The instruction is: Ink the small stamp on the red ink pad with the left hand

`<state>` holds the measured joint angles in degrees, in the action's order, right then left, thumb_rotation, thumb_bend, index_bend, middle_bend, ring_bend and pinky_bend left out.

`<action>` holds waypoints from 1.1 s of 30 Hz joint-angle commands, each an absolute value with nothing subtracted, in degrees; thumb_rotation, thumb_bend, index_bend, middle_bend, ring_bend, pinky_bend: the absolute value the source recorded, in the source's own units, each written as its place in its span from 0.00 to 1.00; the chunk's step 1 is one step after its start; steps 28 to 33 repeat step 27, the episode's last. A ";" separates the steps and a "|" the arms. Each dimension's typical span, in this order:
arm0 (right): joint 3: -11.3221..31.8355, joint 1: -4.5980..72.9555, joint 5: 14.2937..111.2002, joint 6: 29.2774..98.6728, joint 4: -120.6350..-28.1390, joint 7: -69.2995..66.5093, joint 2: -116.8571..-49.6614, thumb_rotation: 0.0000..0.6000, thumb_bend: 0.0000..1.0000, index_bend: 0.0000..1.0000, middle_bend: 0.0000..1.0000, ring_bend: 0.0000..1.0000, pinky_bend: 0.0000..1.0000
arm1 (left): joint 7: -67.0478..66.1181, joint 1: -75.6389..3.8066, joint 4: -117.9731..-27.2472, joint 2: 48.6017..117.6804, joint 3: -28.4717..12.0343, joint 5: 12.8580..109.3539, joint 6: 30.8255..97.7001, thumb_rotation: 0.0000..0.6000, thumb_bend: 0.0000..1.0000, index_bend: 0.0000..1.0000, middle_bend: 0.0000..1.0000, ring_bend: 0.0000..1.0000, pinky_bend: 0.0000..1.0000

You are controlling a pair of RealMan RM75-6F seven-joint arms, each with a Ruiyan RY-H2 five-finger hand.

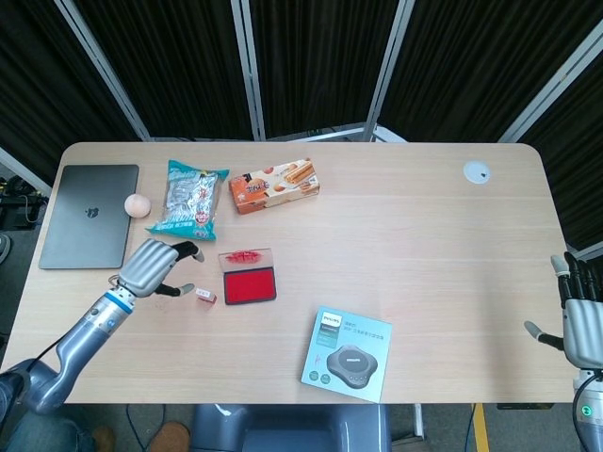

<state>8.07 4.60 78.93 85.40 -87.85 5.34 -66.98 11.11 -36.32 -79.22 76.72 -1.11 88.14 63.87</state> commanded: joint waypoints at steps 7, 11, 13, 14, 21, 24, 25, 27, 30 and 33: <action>7.86 4.22 81.10 86.76 -90.31 3.52 -65.22 1.00 0.00 0.00 0.00 0.00 0.00 | -3.70 -24.21 -95.66 66.02 -1.24 81.87 78.02 1.00 0.00 0.00 0.00 0.01 0.02; 7.58 4.15 82.16 87.16 -90.55 2.89 -64.76 1.00 0.00 0.00 0.00 0.00 0.00 | -9.33 -19.15 -100.15 64.63 0.00 79.48 83.23 1.00 0.00 0.00 0.00 0.00 0.00; 7.49 4.09 82.49 87.26 -90.71 2.15 -64.50 1.00 0.00 0.00 0.00 0.00 0.00 | -10.99 -16.82 -101.97 64.13 0.56 78.71 85.44 1.00 0.00 0.00 0.00 0.00 0.00; 7.51 4.03 83.01 87.66 -91.11 1.53 -64.20 1.00 0.00 0.00 0.00 0.00 0.00 | -10.73 -15.25 -102.59 63.79 1.10 78.36 86.67 1.00 0.00 0.00 0.00 0.00 0.00; 7.32 3.79 83.56 88.18 -91.58 1.26 -63.77 1.00 0.00 0.00 0.00 0.00 0.00 | -8.41 -13.97 -100.93 63.82 0.46 79.10 86.10 1.00 0.00 0.00 0.00 0.00 0.00; 7.34 3.69 83.66 88.48 -91.69 1.39 -63.78 1.00 0.00 0.00 0.00 0.00 0.00 | -7.60 -13.61 -100.15 63.82 -0.08 79.85 86.48 1.00 0.00 0.00 0.00 0.00 0.00; 7.38 3.67 83.66 88.56 -91.78 1.39 -63.78 1.00 0.00 0.00 0.00 0.00 0.00 | -7.33 -13.46 -100.00 63.76 -0.23 80.05 86.61 1.00 0.00 0.00 0.00 0.00 0.00; 7.46 3.63 83.60 88.68 -92.09 1.34 -63.76 1.00 0.00 0.00 0.00 0.00 0.00 | -6.69 -13.23 -99.68 63.66 -0.69 80.45 86.97 1.00 0.00 0.00 0.00 0.00 0.00; 7.46 3.63 83.60 88.68 -92.09 1.34 -63.76 1.00 0.00 0.00 0.00 0.00 0.00 | -6.69 -13.23 -99.68 63.66 -0.69 80.45 86.97 1.00 0.00 0.00 0.00 0.00 0.00; 7.46 3.63 83.60 88.68 -92.09 1.34 -63.76 1.00 0.00 0.00 0.00 0.00 0.00 | -6.69 -13.23 -99.68 63.66 -0.69 80.45 86.97 1.00 0.00 0.00 0.00 0.00 0.00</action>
